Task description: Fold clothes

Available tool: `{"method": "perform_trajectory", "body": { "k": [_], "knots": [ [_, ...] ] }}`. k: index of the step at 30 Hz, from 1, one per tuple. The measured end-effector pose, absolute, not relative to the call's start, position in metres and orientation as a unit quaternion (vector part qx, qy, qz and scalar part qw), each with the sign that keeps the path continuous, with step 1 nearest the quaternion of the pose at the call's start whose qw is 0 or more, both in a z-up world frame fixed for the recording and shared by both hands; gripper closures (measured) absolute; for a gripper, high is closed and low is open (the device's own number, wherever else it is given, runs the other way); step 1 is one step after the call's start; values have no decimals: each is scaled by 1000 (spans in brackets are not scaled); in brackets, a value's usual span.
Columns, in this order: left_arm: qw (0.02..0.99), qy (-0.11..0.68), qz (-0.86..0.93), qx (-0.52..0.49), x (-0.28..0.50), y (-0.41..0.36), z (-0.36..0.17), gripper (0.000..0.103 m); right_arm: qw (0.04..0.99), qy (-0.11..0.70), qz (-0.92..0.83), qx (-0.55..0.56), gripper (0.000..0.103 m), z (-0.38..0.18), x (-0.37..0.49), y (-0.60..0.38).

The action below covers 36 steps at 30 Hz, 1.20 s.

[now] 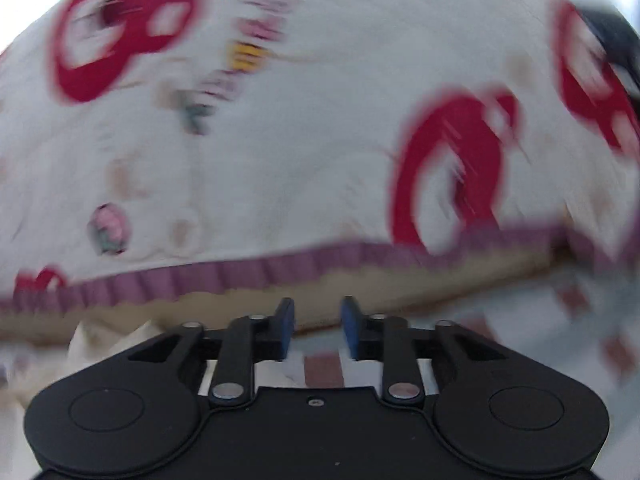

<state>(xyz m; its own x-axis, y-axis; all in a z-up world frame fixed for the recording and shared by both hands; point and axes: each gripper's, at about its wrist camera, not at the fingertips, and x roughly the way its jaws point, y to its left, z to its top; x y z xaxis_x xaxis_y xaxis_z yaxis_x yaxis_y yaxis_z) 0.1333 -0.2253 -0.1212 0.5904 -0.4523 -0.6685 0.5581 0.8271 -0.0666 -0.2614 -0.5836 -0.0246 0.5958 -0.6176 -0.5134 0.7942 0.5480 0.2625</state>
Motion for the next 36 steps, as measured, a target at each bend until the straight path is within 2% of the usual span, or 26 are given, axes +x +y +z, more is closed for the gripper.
{"method": "perform_trajectory", "body": {
  "k": [1, 2, 3, 5, 9, 15, 19, 22, 23, 27, 31, 32, 33, 34, 36],
  "knots": [
    [894, 348, -275, 62, 126, -217, -128, 68, 855, 174, -407, 269, 69, -36, -269, -579],
    [899, 344, -265, 49, 119, -208, -134, 56, 854, 165, -398, 290, 69, -48, -277, -571],
    [902, 344, -259, 36, 115, -198, -136, 56, 853, 157, -389, 311, 65, -60, -285, -564],
    [905, 348, -246, 6, 107, -176, -136, 56, 852, 163, -381, 319, 65, -88, -294, -546],
    [907, 358, -219, -38, 91, -130, -135, 51, 817, 243, -385, 355, 63, -122, -294, -535],
    [891, 386, -232, -61, 83, -122, -147, 51, 792, 242, -387, 406, 55, -149, -298, -564],
    [879, 405, -240, -77, 78, -117, -155, 43, 760, 216, -359, 497, 55, -156, -320, -567],
    [868, 421, -248, -90, 75, -113, -161, 43, 743, 192, -360, 531, 55, -154, -337, -566],
    [859, 431, -257, -98, 75, -111, -164, 48, 740, 181, -362, 537, 55, -151, -343, -566],
    [822, 472, -291, -132, 77, -103, -178, 83, 743, 161, -343, 551, 55, -146, -352, -559],
    [836, 466, -266, -120, 68, -91, -175, 89, 743, 186, -315, 560, 53, -147, -344, -545],
    [845, 459, -249, -117, 65, -88, -174, 95, 748, 199, -313, 550, 53, -147, -340, -544],
    [854, 453, -230, -111, 61, -84, -173, 103, 753, 211, -311, 541, 67, -147, -336, -543],
    [867, 449, -200, -86, 58, -82, -172, 103, 765, 227, -321, 510, 94, -144, -330, -541],
    [878, 449, -161, -48, 53, -78, -174, 103, 796, 258, -364, 409, 95, -129, -316, -530]
  ]
}}
